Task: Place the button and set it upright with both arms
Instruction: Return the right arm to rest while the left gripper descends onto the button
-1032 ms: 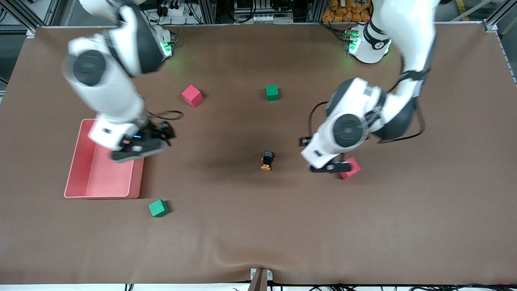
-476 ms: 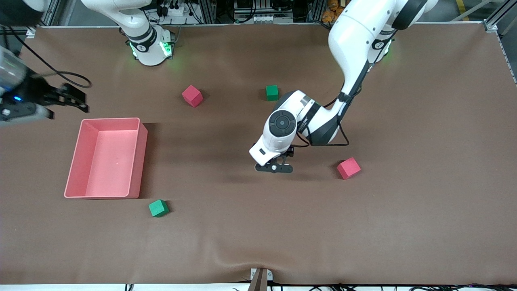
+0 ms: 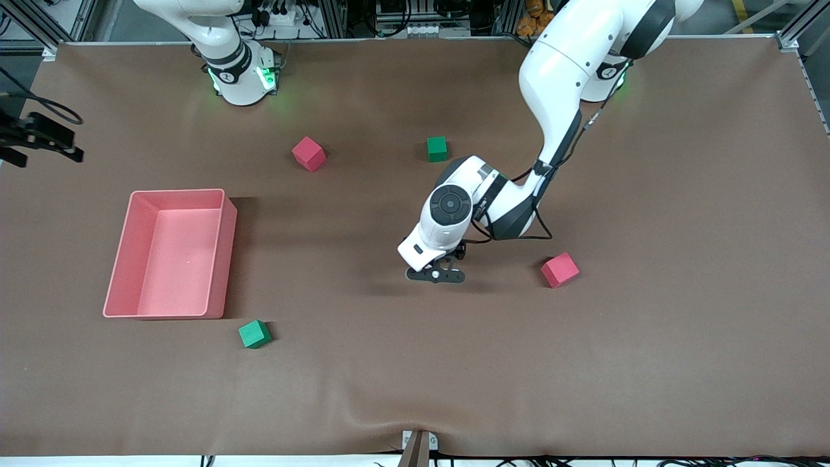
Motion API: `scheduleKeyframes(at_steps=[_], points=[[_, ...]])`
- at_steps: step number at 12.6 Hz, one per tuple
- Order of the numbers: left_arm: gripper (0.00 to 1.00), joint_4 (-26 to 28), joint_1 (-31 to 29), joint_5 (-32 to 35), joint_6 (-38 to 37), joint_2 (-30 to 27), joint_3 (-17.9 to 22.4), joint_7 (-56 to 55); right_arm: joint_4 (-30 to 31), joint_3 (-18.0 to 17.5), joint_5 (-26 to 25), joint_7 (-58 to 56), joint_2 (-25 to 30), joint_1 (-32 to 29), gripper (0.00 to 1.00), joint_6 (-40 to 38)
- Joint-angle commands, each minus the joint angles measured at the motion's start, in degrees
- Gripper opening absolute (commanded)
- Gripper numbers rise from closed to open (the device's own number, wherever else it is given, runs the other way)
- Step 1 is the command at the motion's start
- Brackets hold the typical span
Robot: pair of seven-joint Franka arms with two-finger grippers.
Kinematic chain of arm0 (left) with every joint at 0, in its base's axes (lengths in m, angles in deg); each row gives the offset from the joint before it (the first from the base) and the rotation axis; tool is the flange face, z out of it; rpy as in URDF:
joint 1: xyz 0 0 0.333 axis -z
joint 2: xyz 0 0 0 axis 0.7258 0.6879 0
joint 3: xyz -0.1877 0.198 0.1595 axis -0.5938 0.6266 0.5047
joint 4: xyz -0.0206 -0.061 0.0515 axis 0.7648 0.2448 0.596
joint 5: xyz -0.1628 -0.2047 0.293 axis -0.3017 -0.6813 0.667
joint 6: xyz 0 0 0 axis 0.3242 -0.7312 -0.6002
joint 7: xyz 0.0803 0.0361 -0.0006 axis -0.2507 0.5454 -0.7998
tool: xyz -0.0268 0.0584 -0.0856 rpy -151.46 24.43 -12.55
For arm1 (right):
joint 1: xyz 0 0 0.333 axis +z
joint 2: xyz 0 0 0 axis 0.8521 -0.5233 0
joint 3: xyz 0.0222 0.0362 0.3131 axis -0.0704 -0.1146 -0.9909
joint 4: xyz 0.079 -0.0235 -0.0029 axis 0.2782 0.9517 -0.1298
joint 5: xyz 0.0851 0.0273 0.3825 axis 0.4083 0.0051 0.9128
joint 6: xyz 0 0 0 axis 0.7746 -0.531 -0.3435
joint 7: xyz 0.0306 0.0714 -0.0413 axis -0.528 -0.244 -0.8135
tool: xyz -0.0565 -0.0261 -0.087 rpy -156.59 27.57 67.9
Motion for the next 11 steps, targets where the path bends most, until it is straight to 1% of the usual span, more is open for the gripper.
scheduleKeyframes(at_steps=[1,2,3,4,5,6,7,8,9,10,11], points=[[0.83,-1.2,1.5,0.2,0.0,1.5,0.6,0.1,-2.4,-1.2,-0.2,1.3,0.4,-0.3,1.0,-1.5],[0.83,-1.0,1.5,0.3,0.0,1.6,0.6,0.2,-3.9,-1.3,-1.5,2.0,0.1,-0.1,1.0,-2.9],[0.82,-1.0,1.5,0.3,0.0,1.9,0.5,0.2,-6.6,-1.9,-4.4,4.0,-0.5,0.7,1.0,-4.3],[0.81,-0.9,1.5,0.4,-0.1,1.9,0.6,0.2,-10.5,-2.7,-7.6,6.6,-2.4,2.6,1.0,-7.3],[0.79,-0.6,1.5,1.7,-0.3,1.9,0.5,0.2,-12.2,-2.7,-8.0,8.6,-3.2,3.3,1.0,-9.6],[0.78,-0.4,1.4,3.6,-0.8,1.9,0.5,0.2,-11.6,-2.8,-7.6,8.0,-3.3,3.0,1.0,-9.0],[0.77,-0.3,1.4,4.1,-1.3,1.9,0.5,0.2,-11.2,-2.7,-7.1,7.9,-3.2,2.7,1.0,-8.7],[0.73,-0.2,1.5,4.1,-1.3,2.0,0.5,0.2,-10.5,-2.4,-4.8,7.8,-2.9,1.9,1.0,-8.2],[0.65,-0.1,1.5,4.1,-1.4,2.0,0.5,0.1,-8.6,-2.4,-2.4,7.6,-2.8,-0.4,1.0,-6.9],[0.61,0.0,1.5,4.1,-1.5,2.1,0.4,0.1,-6.7,-2.4,-0.2,5.8,-2.1,-1.5,1.0,-5.4],[0.6,0.0,1.6,4.0,-1.6,2.1,0.4,0.1,-6.4,-2.5,0.2,4.2,-1.5,-1.4,1.0,-4.9]])
